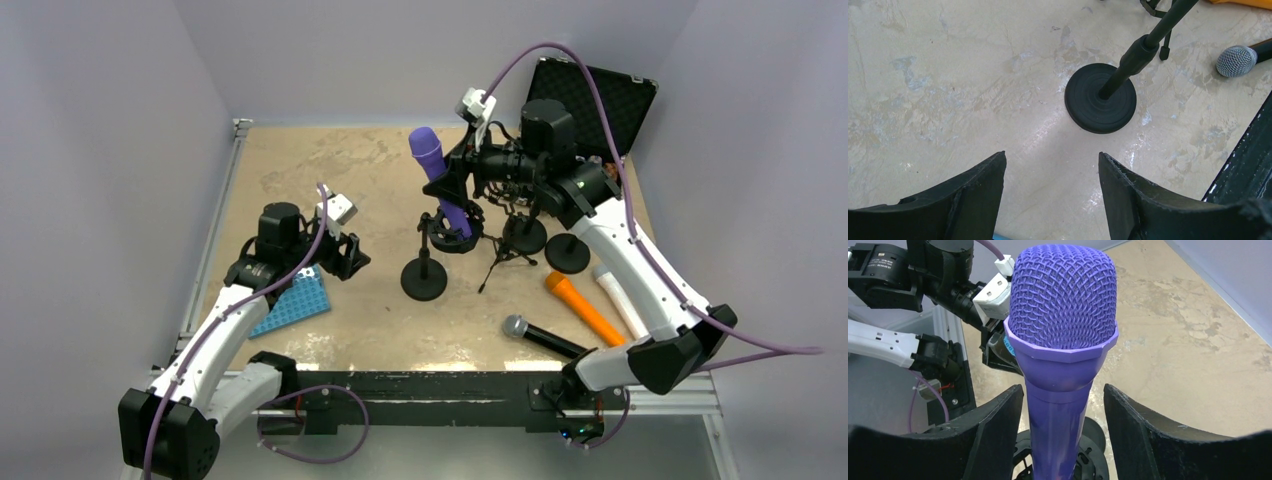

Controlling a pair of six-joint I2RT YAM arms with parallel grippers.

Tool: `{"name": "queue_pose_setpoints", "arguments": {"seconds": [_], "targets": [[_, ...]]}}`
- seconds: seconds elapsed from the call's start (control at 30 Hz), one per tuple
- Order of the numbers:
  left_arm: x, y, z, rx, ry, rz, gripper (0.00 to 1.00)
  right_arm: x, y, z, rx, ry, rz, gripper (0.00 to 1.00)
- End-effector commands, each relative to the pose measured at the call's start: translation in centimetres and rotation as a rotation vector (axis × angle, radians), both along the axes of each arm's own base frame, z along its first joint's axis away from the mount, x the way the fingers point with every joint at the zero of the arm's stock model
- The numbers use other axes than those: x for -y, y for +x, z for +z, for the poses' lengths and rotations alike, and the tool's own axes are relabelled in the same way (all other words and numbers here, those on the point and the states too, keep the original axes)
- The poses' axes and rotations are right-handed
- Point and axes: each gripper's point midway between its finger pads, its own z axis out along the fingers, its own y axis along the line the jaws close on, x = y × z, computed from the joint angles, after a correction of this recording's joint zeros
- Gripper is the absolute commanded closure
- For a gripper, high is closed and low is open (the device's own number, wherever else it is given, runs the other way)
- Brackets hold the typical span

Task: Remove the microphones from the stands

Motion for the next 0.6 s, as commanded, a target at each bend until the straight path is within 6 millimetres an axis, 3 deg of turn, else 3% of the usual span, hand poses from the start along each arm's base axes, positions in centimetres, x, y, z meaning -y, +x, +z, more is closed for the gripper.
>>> {"name": "queue_pose_setpoints", "arguments": {"seconds": [0.0,0.27,0.57], "targets": [[0.5,0.4,1.1,0.058,-0.011,-0.03,0.28,-0.6,-0.6,1.8,0.038,0.042,0.037,0.37],[0.5,0.4,1.0,0.059,-0.013,-0.031,0.28,-0.7,-0.9,2.0,0.039,0.046,0.05,0.5],[0.5,0.4,1.0,0.061,-0.011,-0.033,0.28,-0.8,-1.9,3.0,0.02,0.079,0.083,0.82]]}}
